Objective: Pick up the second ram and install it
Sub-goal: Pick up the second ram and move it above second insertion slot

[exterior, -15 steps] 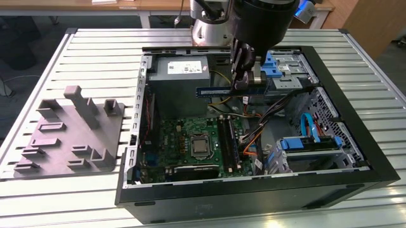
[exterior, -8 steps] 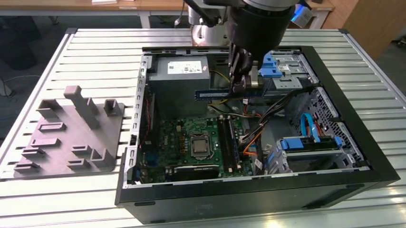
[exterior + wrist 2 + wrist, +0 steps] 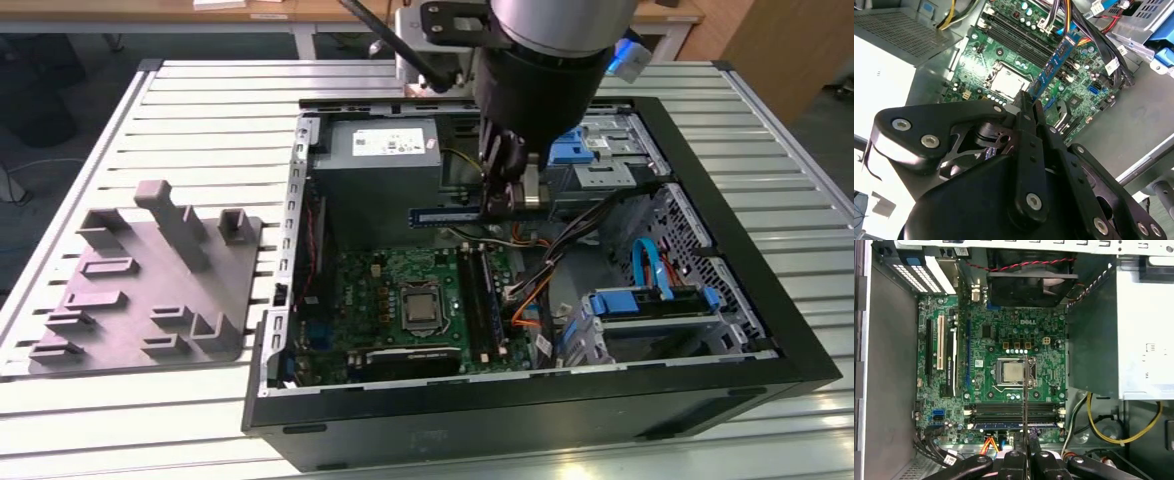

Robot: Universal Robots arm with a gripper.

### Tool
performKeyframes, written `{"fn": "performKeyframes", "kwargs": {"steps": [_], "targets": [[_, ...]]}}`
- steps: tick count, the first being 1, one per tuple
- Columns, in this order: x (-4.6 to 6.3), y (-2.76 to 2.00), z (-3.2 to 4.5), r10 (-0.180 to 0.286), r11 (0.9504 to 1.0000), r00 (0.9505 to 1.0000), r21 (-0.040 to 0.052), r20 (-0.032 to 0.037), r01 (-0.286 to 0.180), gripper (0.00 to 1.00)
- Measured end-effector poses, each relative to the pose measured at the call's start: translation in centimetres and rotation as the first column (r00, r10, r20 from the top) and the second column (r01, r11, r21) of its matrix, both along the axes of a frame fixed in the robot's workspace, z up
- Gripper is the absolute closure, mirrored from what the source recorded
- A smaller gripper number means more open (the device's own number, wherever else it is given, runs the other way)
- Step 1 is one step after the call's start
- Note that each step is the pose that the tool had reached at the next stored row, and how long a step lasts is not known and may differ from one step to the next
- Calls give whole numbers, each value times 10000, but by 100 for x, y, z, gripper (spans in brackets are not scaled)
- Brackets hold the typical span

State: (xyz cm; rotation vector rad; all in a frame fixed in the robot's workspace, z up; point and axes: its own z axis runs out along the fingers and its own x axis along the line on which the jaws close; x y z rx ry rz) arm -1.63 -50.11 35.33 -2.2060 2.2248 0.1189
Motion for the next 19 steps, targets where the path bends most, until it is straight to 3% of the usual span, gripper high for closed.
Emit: {"fn": "performKeyframes", "kwargs": {"steps": [8, 19], "targets": [[1, -5, -142, 2, 10000, 10000, 0, 0, -2, 86], [1, -6, -274, 1, 10000, 10000, -1, -1, -1, 86]]}}
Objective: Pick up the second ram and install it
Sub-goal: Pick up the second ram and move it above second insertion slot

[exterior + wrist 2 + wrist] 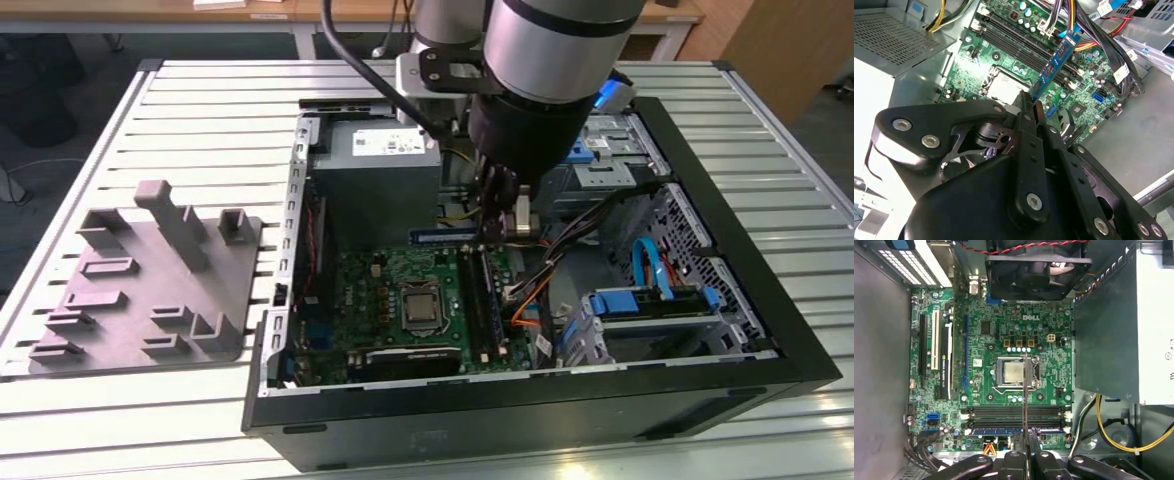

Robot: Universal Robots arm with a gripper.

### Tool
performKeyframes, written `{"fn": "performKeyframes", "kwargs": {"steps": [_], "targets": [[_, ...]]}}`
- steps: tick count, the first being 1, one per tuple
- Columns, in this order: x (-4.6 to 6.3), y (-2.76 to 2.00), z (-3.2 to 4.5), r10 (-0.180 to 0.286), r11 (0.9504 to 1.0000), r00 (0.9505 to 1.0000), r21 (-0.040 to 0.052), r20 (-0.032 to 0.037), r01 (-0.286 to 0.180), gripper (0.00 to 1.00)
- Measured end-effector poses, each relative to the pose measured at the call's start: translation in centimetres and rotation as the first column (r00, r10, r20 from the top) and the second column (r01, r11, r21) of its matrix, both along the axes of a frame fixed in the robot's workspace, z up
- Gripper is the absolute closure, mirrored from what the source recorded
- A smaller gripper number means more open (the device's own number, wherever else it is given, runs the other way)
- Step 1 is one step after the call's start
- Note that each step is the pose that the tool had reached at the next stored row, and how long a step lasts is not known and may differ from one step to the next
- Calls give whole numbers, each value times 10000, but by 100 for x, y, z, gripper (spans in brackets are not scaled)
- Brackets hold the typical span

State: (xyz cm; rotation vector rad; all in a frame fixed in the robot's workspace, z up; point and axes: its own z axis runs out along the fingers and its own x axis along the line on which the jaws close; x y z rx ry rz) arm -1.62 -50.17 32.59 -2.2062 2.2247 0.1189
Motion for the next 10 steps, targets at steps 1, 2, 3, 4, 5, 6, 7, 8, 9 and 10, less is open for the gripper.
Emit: {"fn": "performKeyframes", "kwargs": {"steps": [1, 2, 3, 4, 5, 6, 7, 8, 9, 10], "targets": [[0, 0, -11, 0, 10000, 10000, 0, 0, 0, 86], [0, 0, -22, 0, 10000, 10000, 1, 0, 0, 86], [0, -1, -31, 0, 10000, 10000, 1, 0, 0, 86], [0, -1, -37, 0, 10000, 10000, 0, 0, 0, 86], [0, -1, -43, 0, 10000, 10000, 0, 0, 0, 86], [0, -1, -52, 0, 10000, 10000, 0, 0, 0, 86], [0, -1, -61, 0, 10000, 10000, 0, 0, 0, 86], [0, -1, -71, 0, 10000, 10000, 0, 0, 0, 86], [0, -1, -83, 0, 10000, 10000, 0, 0, 0, 86], [0, -2, -95, 0, 10000, 10000, 0, 0, 0, 86]]}}
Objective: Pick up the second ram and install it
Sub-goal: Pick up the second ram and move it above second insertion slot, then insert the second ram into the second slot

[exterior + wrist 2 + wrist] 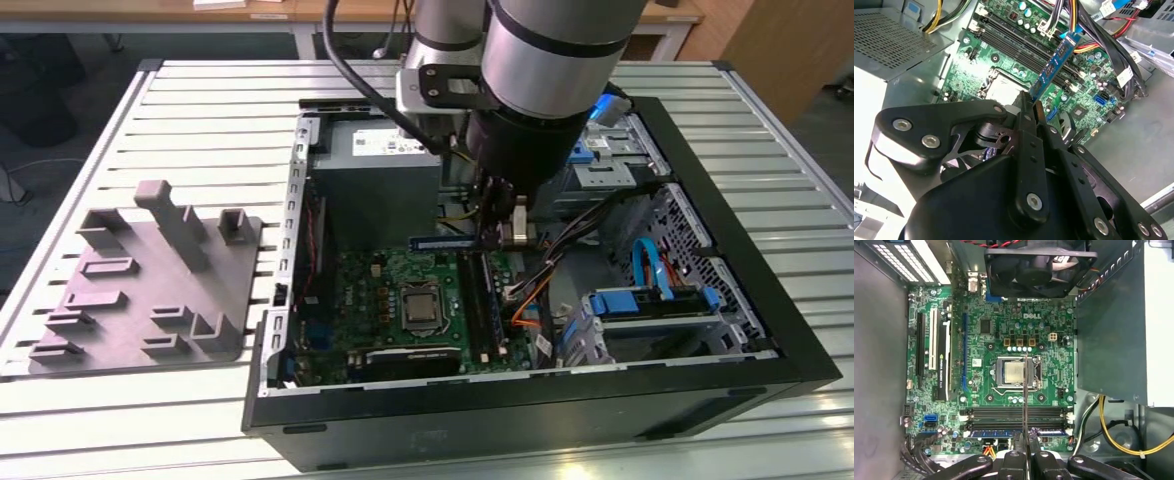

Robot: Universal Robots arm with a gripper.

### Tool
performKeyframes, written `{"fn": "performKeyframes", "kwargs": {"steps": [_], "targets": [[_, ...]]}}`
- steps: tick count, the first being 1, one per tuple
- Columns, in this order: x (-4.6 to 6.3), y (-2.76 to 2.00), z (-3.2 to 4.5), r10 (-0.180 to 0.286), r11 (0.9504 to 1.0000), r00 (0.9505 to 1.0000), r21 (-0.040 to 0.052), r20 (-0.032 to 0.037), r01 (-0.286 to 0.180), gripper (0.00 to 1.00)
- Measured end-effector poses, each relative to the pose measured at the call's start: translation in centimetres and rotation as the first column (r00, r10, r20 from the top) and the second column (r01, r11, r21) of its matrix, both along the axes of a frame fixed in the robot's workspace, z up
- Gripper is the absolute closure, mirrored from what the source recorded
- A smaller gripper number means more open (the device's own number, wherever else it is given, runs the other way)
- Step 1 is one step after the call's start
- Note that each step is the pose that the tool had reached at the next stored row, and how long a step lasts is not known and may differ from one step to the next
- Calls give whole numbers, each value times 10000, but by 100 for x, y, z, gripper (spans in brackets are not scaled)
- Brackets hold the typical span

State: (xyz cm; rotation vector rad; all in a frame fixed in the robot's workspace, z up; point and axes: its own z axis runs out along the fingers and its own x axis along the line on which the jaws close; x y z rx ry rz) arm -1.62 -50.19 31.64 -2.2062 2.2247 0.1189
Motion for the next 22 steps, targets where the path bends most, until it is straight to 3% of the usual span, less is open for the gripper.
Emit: {"fn": "performKeyframes", "kwargs": {"steps": [5, 22], "targets": [[-1, -26, -46, 0, 10000, 10000, 1, 0, 0, 86], [-1, -26, -47, -69, 10000, 10000, -4, 0, 69, 86]]}}
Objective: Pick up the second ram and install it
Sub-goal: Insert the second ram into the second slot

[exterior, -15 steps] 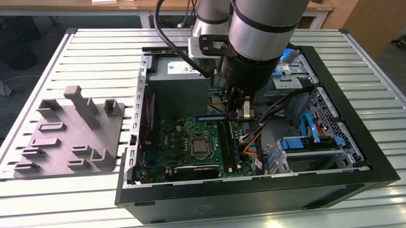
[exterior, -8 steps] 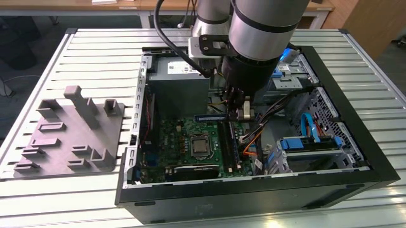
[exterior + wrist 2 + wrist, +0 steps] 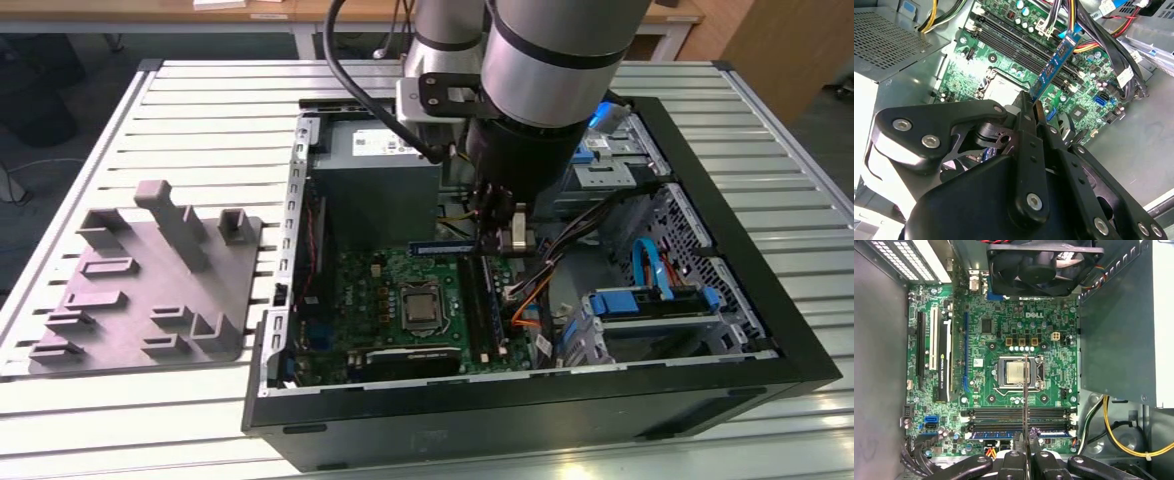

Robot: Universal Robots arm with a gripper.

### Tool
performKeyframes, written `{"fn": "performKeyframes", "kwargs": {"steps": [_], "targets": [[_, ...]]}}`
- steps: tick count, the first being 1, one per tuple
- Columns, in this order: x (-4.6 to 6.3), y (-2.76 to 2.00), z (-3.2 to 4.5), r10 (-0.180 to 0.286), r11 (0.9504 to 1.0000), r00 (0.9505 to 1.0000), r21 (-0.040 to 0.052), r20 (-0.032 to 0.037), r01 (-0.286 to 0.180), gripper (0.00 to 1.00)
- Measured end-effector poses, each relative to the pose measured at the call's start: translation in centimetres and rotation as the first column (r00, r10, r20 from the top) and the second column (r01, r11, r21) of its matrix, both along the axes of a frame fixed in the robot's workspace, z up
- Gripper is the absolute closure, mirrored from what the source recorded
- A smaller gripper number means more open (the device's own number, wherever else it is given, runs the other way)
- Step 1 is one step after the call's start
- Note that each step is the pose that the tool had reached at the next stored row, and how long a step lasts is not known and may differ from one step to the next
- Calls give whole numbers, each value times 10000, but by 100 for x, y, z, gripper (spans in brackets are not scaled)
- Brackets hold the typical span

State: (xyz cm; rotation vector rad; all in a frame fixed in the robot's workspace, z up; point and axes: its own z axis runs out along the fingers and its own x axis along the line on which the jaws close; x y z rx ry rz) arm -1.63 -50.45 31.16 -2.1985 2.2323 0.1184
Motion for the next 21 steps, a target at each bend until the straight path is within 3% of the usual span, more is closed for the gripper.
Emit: {"fn": "performKeyframes", "kwargs": {"steps": [7, 21], "targets": [[0, 0, -2, -948, 9955, 9955, -1, 0, 948, 86], [0, 0, -13, -2343, 9722, 9722, -1, 0, 2343, 86]]}}
